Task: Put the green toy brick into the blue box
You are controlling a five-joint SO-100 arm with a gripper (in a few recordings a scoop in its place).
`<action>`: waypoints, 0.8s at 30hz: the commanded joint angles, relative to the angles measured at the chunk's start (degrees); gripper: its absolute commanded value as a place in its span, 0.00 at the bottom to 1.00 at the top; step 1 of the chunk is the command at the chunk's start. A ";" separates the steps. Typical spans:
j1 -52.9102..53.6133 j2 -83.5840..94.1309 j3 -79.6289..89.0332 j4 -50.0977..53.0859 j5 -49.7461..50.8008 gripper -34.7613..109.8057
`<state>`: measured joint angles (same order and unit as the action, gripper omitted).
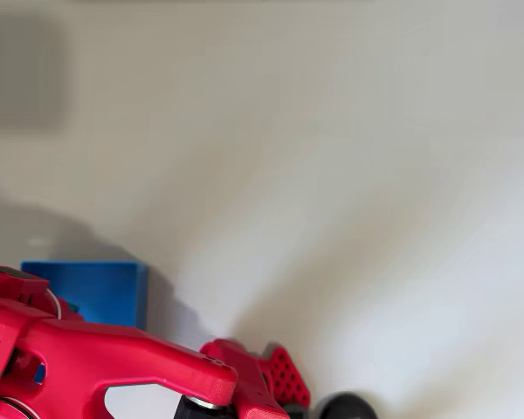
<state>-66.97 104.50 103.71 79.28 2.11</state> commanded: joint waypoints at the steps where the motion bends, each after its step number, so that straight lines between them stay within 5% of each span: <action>1: -0.26 4.22 -0.97 0.26 0.09 0.36; 10: 0.09 4.22 -0.88 0.79 -0.35 0.47; 24: 0.09 4.22 -4.75 3.43 0.09 0.35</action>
<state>-65.92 104.50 103.18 81.12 1.76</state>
